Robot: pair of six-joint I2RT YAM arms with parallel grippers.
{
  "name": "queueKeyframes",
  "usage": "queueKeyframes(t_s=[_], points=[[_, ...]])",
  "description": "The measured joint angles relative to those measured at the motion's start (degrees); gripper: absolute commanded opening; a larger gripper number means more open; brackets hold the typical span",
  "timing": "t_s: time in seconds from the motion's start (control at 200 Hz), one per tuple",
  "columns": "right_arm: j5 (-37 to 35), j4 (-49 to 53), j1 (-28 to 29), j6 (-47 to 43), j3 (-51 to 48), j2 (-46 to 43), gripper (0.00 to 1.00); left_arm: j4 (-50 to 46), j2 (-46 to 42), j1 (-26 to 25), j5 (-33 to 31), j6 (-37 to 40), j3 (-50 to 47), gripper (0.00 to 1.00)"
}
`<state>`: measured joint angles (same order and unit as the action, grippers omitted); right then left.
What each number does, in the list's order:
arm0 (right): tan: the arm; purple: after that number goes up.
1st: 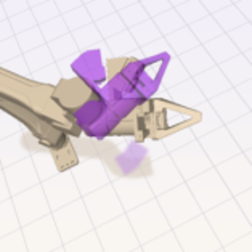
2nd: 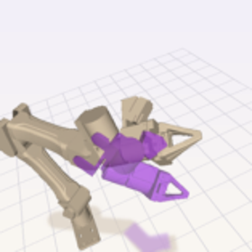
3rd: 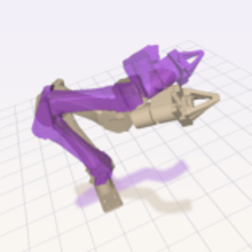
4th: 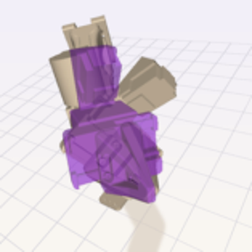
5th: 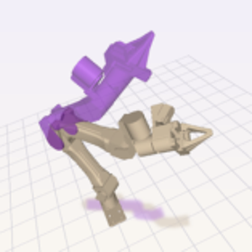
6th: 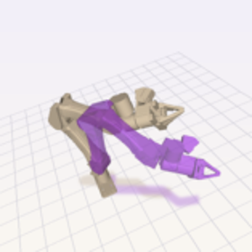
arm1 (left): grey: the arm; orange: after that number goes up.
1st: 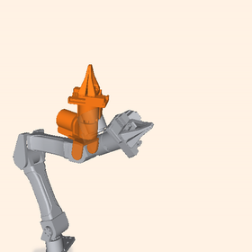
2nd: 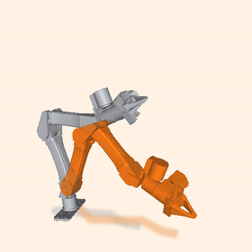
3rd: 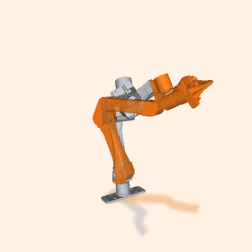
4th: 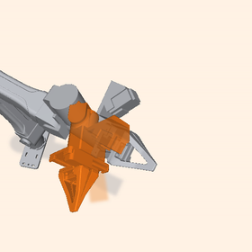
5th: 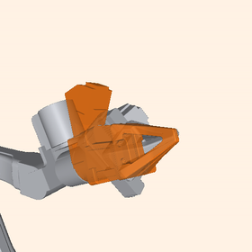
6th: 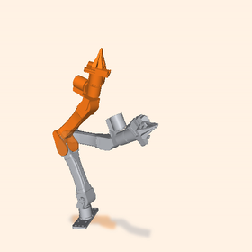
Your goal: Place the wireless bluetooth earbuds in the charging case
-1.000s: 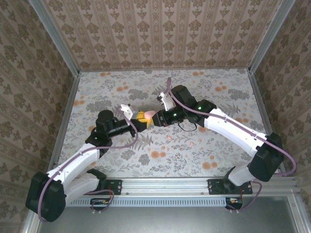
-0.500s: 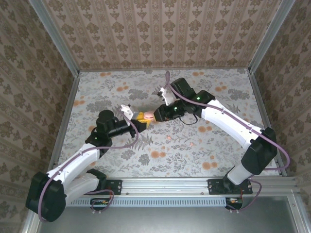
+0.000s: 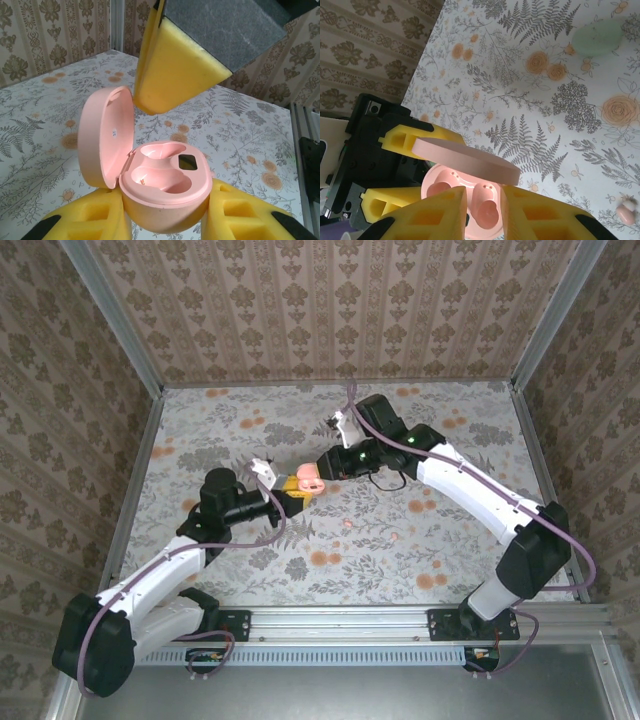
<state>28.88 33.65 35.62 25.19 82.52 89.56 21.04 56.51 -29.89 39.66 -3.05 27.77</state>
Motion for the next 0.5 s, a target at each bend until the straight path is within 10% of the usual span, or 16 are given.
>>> queueKeyframes(t_s=[0.5], points=[[-7.48,-7.08,0.24,11.23,-17.29,-12.98,0.29,0.44,0.50,5.49,-0.66,-2.14,-1.20,0.17]])
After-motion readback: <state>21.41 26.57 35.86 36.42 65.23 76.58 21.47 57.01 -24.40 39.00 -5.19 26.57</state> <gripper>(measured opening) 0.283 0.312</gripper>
